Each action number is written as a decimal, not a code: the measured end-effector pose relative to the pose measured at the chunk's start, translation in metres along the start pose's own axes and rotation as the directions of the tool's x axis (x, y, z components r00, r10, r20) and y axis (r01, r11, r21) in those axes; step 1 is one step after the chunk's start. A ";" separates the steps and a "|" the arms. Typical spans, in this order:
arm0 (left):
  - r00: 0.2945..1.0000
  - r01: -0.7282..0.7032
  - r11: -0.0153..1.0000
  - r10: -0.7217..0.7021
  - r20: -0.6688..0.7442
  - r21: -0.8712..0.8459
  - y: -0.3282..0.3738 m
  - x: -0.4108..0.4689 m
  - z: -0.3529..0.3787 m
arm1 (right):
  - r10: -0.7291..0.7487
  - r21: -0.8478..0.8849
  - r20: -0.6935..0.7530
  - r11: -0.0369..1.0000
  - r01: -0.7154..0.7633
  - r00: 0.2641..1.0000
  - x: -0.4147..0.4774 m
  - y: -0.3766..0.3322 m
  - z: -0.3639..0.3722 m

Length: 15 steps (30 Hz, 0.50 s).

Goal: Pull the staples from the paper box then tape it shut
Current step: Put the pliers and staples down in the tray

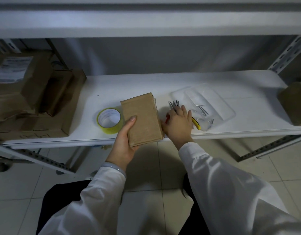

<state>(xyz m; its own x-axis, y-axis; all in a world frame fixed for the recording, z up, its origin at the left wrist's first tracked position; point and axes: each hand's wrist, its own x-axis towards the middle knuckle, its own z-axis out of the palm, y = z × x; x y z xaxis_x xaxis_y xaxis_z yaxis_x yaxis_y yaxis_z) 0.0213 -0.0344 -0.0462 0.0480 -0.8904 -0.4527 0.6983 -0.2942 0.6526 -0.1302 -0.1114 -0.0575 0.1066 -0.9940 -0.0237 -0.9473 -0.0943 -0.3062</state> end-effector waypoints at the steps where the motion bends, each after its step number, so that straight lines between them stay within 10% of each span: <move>1: 1.000 0.007 1.000 -0.007 -0.002 -0.004 0.000 0.000 -0.001 | -0.009 -0.052 0.016 0.999 0.010 1.000 -0.001 -0.001 0.001; 8: 0.999 0.006 0.999 -0.008 -0.051 -0.047 0.000 -0.002 -0.004 | -0.033 -0.147 0.095 0.988 0.047 0.995 -0.003 0.001 0.012; 15: 0.999 0.005 0.999 -0.007 -0.054 -0.045 -0.001 -0.004 -0.001 | 0.027 0.222 -0.073 0.975 -0.010 0.997 -0.003 -0.006 0.014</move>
<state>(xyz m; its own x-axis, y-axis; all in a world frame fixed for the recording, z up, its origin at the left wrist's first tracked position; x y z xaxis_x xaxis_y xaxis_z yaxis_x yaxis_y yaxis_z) 0.0211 -0.0305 -0.0451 0.0816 -0.8680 -0.4897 0.7300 -0.2825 0.6223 -0.1204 -0.1066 -0.0689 0.0588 -0.9975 0.0380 -0.8574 -0.0700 -0.5099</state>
